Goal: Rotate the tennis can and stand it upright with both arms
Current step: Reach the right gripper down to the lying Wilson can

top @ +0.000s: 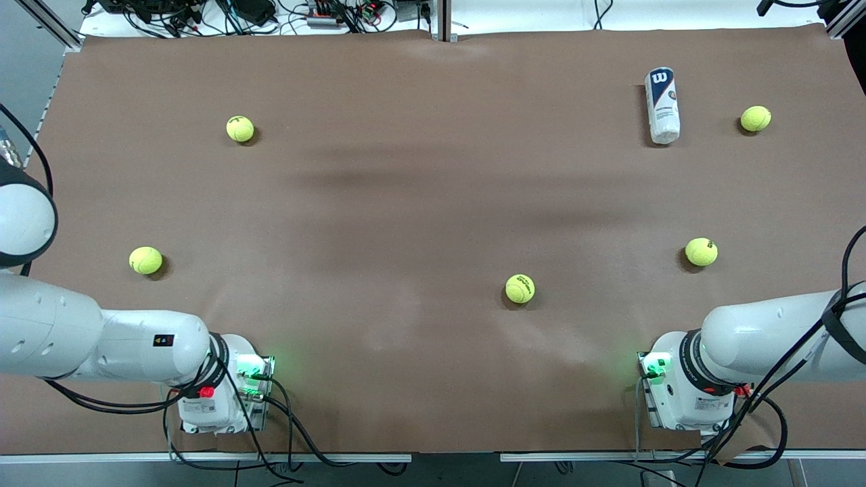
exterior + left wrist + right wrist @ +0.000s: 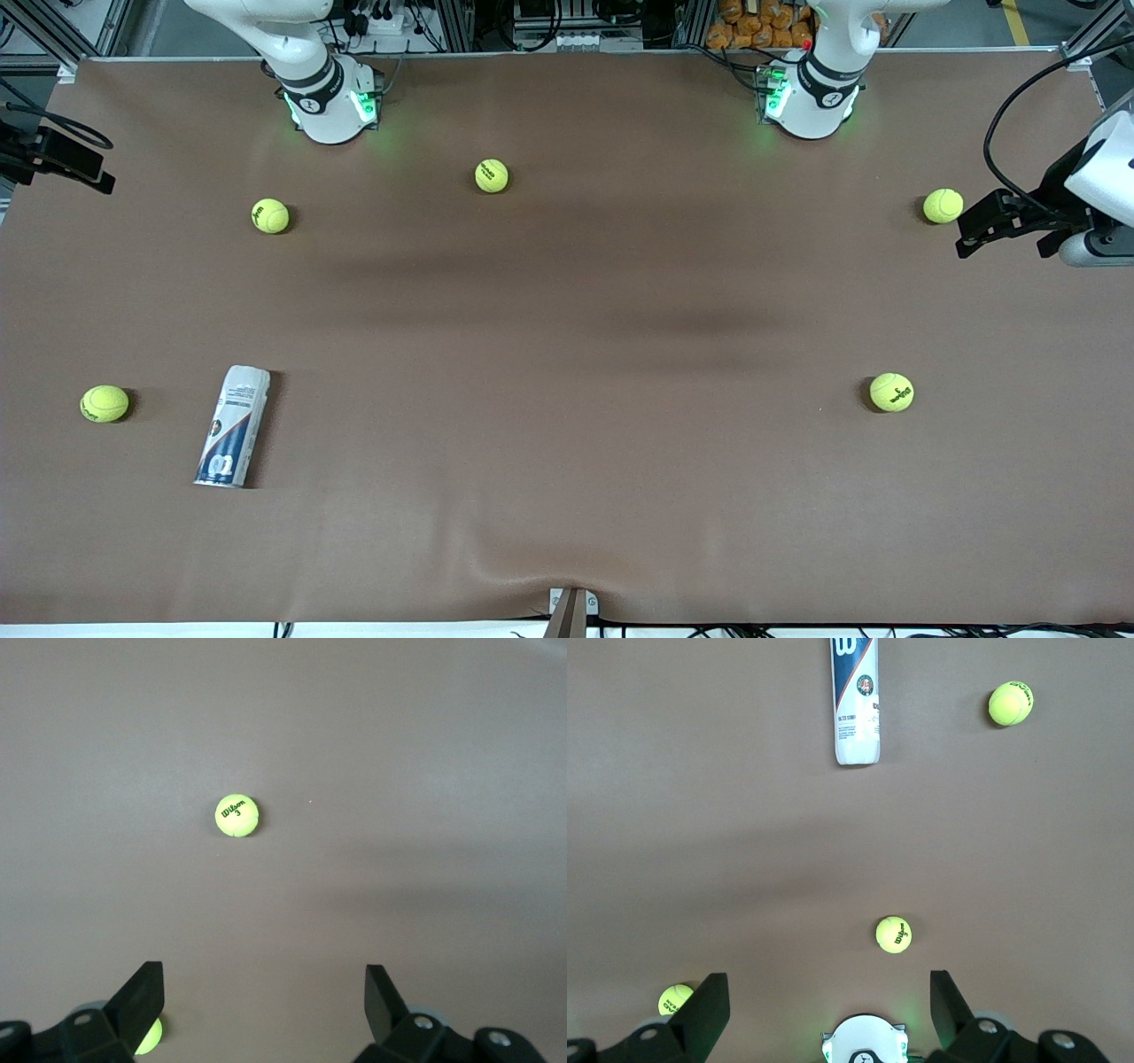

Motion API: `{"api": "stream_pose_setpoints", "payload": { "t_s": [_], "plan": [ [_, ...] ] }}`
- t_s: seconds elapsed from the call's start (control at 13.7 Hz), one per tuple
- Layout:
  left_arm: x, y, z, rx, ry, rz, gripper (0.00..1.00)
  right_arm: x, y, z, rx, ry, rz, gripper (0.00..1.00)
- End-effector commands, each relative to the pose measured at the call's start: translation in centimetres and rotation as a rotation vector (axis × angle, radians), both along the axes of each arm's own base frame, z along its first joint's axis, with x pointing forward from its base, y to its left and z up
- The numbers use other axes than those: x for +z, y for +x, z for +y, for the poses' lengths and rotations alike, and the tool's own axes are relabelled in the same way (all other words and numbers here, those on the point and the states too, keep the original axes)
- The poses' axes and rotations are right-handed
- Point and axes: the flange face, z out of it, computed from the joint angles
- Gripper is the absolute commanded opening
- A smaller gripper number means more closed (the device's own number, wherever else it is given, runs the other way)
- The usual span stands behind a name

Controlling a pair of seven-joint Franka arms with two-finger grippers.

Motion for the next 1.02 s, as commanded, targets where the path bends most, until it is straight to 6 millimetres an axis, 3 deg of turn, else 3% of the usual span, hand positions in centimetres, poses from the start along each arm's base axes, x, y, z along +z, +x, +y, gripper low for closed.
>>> {"api": "stream_pose_setpoints", "payload": {
  "t_s": [0.0, 0.51, 0.73, 0.95],
  "plan": [
    [0.3, -0.4, -0.2, -0.007, -0.018, 0.006, 1.0, 0.5, 0.0, -0.1, 0.007, 0.011, -0.009, 1.0],
    [0.8, -0.3, 0.1, 0.003, -0.018, -0.005, 1.0, -0.6, 0.7, -0.3, 0.004, 0.014, 0.0, 1.0],
    [1.1, -0.3, 0.2, 0.003, -0.018, -0.009, 1.0, -4.9, 3.7, -0.3, 0.009, 0.017, 0.033, 1.0],
    [1.3, -0.2, 0.3, 0.006, -0.018, -0.014, 1.0, -12.6, 8.9, -1.5, 0.008, 0.026, 0.06, 1.0]
  ]
}}
